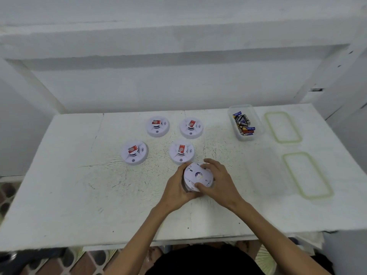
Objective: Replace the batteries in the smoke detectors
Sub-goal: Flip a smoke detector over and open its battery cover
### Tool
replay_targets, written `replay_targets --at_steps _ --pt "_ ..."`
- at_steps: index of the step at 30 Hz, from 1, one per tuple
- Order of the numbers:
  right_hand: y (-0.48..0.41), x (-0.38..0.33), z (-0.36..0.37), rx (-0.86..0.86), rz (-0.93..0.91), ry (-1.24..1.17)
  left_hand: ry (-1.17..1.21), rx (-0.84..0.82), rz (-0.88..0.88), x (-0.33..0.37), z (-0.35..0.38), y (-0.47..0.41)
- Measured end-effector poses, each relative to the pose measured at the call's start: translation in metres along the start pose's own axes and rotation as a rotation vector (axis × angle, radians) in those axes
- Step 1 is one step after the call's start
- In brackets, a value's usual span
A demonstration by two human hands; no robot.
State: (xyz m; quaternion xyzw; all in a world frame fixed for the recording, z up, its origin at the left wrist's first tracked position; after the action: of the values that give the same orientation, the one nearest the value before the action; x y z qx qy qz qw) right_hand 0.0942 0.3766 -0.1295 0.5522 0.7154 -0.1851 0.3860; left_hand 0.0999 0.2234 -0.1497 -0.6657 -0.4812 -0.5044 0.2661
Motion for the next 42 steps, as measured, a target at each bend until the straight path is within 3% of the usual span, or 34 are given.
replay_targets --at_steps 13,22,33,42 --pt "0.002 0.011 -0.008 0.070 0.097 -0.107 -0.120 0.023 0.044 -0.011 0.004 -0.005" --pt "0.021 0.038 -0.055 0.443 0.156 -0.418 -0.122 0.013 0.036 -0.011 0.005 -0.007" --pt "0.011 0.071 -0.047 0.355 0.273 0.214 -0.013 -0.048 0.005 -0.005 0.023 -0.022" --pt "0.011 0.081 -0.060 0.337 0.320 0.367 -0.141 -0.044 0.100 0.017 0.034 -0.038"
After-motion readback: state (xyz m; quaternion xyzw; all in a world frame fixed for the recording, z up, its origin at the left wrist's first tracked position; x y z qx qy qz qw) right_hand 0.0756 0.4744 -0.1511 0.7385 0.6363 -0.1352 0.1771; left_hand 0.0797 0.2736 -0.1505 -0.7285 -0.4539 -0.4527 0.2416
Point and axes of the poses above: each hand's wrist, its own y-axis away from the middle knuckle, its own z-axis out of the palm, x = y × z, the point moved 9 cm from there along -y, towards the middle knuckle, and after that the axes turned 13 degrees about -x, right-handed, at the moved point
